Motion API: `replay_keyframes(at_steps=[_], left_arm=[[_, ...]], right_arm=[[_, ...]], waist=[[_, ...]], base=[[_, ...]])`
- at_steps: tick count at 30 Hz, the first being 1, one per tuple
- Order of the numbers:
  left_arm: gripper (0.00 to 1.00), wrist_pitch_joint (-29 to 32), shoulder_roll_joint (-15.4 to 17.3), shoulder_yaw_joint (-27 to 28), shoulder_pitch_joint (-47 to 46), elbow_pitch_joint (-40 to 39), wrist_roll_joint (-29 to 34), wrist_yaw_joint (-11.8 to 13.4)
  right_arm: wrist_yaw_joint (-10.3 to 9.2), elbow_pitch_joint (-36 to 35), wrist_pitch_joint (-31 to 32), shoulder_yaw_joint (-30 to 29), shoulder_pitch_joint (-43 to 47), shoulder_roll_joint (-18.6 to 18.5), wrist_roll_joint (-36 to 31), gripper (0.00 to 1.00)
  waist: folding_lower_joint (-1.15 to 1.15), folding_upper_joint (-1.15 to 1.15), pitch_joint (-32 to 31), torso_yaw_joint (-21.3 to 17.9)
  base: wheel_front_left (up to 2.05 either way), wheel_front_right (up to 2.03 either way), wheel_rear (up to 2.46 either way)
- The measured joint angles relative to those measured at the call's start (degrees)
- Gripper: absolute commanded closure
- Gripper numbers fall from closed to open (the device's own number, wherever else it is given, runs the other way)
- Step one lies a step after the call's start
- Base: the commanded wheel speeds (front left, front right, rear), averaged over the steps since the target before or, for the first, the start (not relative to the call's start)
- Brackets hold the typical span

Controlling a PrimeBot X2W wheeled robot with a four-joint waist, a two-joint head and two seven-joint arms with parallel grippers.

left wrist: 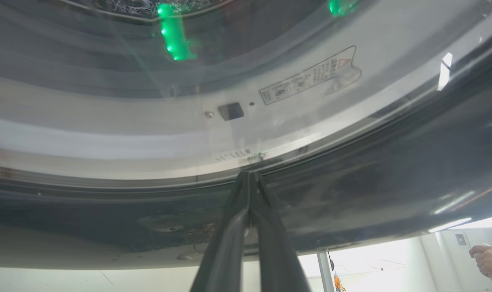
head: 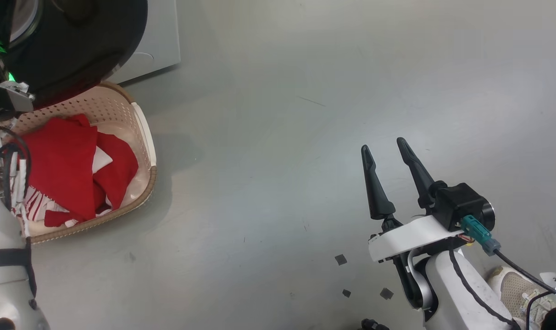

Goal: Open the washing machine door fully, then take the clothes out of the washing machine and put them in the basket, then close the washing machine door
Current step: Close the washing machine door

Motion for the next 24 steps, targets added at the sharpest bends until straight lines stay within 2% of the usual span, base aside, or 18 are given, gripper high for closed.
replay_keyframes(at_steps=[10,18,24], left_arm=[[1.0,-0.6,-0.3,-0.5,-1.3,3.5,-0.2,-0.2],[1.0,2.1,-3.0,-1.5,2.1,4.2,-3.4,-0.6],[1.0,2.6,-3.1,0.1,6.5,1.6,-5.3,-0.6]], right_arm=[[-0.07,0.1,-0.1,-1.3,-0.1,0.1,1.0,0.0],[-0.3,-0.4,-0.1,-3.2,-0.1,0.1,0.9,0.0],[-0.59,-0.4,-0.1,-3.9,-0.1,0.1,0.7,0.0]], waist=[[0.0,0.0,-0.1,-0.1],[-0.01,0.0,-0.9,2.2],[0.0,0.0,-2.0,4.7]], base=[[0.0,0.0,0.0],[0.0,0.0,0.0],[0.0,0.0,0.0]])
